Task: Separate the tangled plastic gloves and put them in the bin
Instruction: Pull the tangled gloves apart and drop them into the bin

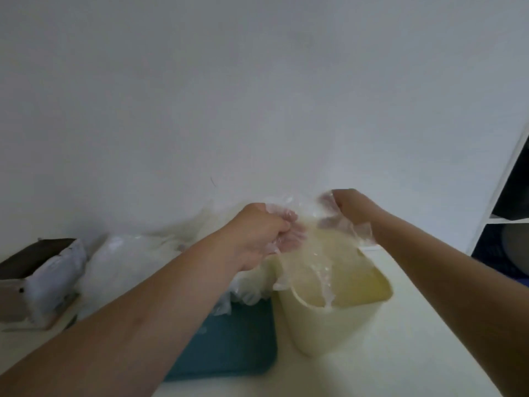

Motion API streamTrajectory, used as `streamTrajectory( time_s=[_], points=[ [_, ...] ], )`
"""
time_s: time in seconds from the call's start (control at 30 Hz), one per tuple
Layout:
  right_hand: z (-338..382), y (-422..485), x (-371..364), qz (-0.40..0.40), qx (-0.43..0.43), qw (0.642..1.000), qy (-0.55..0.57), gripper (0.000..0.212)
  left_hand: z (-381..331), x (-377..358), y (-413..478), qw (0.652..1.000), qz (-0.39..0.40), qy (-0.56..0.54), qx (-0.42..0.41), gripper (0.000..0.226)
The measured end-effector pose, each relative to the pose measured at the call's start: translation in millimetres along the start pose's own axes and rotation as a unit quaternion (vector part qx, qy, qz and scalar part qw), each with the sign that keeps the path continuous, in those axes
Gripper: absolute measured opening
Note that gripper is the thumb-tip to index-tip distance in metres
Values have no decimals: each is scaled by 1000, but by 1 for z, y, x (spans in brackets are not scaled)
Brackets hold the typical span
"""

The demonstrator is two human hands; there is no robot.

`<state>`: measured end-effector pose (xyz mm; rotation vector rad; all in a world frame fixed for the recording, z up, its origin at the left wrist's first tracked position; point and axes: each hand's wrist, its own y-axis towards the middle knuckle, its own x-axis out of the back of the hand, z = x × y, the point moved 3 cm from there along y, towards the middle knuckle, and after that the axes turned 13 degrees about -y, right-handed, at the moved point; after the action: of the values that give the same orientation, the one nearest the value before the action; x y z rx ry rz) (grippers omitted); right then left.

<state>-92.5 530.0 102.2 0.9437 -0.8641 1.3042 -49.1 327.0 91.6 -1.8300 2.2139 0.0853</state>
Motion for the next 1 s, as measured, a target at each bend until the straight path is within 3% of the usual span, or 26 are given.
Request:
streamTrajectory(
  time_s=[0.03,0.1,0.17,0.27,0.37,0.47,0.7,0.83,0.9,1.0],
  points=[
    [-9,-1,15,-58,26,997,-51,38,4,-7,9,1000,-6,14,3,28],
    [-23,-13,37,-173,7,984,-35,33,13,-21,25,1000,-21,13,20,32],
    [-20,-35,45,-204,12,979,14,28,21,-30,37,998,-44,15,34,23],
    [7,-59,27,-46,36,997,41,30,32,-36,48,997,-48,34,47,26],
    [29,-75,-13,134,42,988,-68,56,26,-21,46,994,-107,26,-10,53],
    [37,-68,-51,189,59,962,-189,65,8,10,36,982,-165,0,-95,54],
    [41,-48,-96,313,96,883,-338,54,18,71,0,983,-151,19,-103,27],
    [50,-49,-60,255,86,915,-300,63,23,104,-35,970,-169,81,-153,27],
    [61,-51,-45,185,101,921,-328,56,29,121,-54,956,-189,124,-187,26],
    [95,-63,-40,68,149,954,-252,50,39,145,-75,934,-220,172,-225,23]
  ],
)
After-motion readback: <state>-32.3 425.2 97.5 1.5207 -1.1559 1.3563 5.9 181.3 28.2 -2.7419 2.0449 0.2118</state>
